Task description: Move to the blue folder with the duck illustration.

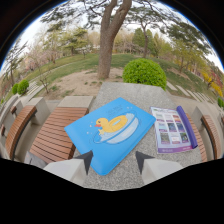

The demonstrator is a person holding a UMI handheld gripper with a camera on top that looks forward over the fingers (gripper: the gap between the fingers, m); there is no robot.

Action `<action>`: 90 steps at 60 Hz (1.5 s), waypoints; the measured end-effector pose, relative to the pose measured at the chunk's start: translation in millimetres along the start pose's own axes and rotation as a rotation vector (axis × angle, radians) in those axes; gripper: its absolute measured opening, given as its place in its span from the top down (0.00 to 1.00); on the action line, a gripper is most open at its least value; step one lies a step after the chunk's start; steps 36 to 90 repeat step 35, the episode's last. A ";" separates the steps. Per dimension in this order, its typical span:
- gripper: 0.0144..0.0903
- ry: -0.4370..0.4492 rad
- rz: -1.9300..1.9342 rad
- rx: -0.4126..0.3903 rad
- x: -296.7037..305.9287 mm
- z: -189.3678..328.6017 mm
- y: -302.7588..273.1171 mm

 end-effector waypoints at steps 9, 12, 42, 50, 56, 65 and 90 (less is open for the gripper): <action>0.08 0.001 -0.007 -0.006 0.7 61.4 -20.0; 0.07 0.003 -0.008 -0.014 -0.4 77.9 -23.7; 0.08 0.017 0.008 -0.035 -3.0 126.5 -30.9; 0.08 0.017 0.008 -0.035 -3.0 126.5 -30.9; 0.08 0.017 0.008 -0.035 -3.0 126.5 -30.9; 0.08 0.017 0.008 -0.035 -3.0 126.5 -30.9; 0.08 0.017 0.008 -0.035 -3.0 126.5 -30.9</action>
